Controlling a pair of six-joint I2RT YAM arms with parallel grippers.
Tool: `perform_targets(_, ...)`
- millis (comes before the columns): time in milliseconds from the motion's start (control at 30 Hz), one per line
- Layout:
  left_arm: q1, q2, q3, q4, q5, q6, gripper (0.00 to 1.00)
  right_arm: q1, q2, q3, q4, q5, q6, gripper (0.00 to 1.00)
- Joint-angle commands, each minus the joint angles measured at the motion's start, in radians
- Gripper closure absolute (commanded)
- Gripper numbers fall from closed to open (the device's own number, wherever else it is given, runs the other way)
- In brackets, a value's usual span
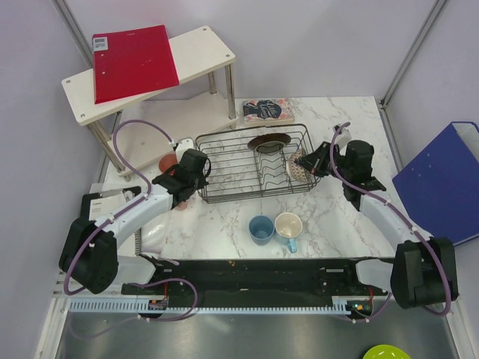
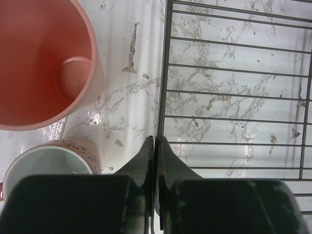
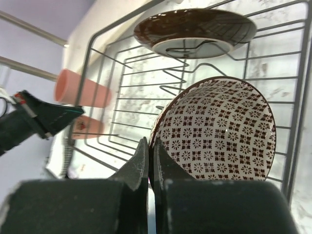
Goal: Unload the mixed dishes from the dish rack
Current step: Pick up the bowl from the dish rack.
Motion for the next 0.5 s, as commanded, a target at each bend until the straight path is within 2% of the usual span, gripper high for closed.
perform_targets(0,0.003,0.000,0.056,-0.001,-0.040,-0.023,0.95,0.060,-0.090,0.129,-0.206,0.209,-0.164,1.00)
perform_targets(33,0.003,-0.002,0.064,-0.005,-0.043,-0.018,0.88,0.075,-0.104,0.153,-0.214,0.238,-0.175,1.00)
perform_targets(100,0.003,-0.007,0.084,-0.010,-0.043,-0.002,0.79,0.086,-0.111,0.174,-0.258,0.298,-0.201,1.00)
perform_targets(133,0.003,-0.010,0.088,-0.010,-0.045,0.000,0.70,0.099,-0.118,0.196,-0.267,0.315,-0.208,1.00)
perform_targets(200,0.003,-0.016,0.099,-0.013,-0.052,0.015,0.57,0.109,-0.122,0.220,-0.295,0.336,-0.231,1.00)
perform_targets(233,0.003,-0.022,0.104,-0.013,-0.058,0.020,0.45,0.118,-0.121,0.241,-0.301,0.352,-0.235,1.00)
perform_targets(300,0.003,-0.027,0.122,-0.019,-0.068,0.037,0.31,0.126,-0.118,0.261,-0.312,0.355,-0.242,1.00)
perform_targets(333,0.003,-0.030,0.128,-0.021,-0.075,0.041,0.20,0.135,-0.112,0.278,-0.317,0.361,-0.244,1.00)
perform_targets(433,0.003,-0.046,0.154,-0.024,-0.083,0.064,0.04,0.160,-0.099,0.325,-0.336,0.384,-0.259,1.00)
perform_targets(467,0.003,-0.053,0.163,-0.027,-0.082,0.069,0.02,0.169,-0.096,0.341,-0.358,0.398,-0.268,1.00)
